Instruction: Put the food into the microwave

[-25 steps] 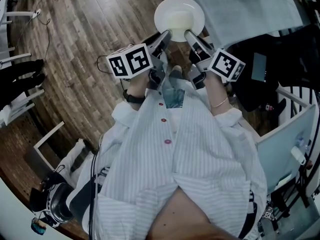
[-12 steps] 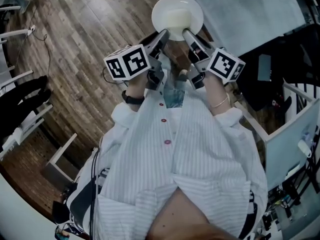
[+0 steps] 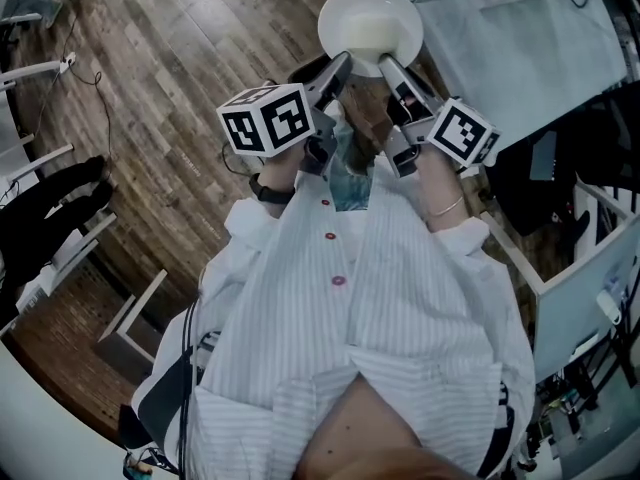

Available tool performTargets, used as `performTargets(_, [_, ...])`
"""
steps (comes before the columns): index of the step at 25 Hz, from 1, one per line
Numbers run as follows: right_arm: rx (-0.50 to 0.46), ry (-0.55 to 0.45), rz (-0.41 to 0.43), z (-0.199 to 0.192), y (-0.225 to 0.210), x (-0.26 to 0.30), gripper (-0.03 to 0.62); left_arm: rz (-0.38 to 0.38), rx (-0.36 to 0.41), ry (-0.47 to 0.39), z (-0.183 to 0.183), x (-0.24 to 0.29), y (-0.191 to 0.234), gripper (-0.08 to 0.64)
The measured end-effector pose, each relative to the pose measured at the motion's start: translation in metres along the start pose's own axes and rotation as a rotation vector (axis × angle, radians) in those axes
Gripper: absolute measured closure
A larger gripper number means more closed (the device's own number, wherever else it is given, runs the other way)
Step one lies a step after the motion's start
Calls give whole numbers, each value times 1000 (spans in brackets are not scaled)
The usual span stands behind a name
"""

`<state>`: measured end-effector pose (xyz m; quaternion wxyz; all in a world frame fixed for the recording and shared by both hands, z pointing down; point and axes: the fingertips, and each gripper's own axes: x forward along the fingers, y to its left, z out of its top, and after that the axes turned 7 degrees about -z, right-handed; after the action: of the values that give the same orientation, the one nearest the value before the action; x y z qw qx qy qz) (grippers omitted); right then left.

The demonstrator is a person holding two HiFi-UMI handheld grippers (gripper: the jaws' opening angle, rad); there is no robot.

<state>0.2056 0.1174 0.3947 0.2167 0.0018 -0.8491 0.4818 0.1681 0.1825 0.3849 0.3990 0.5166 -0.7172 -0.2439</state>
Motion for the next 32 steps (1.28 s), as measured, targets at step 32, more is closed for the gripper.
performTargets(32, [33, -9, -5, 74, 12, 164, 525, -35, 16, 28, 139, 53, 102, 479])
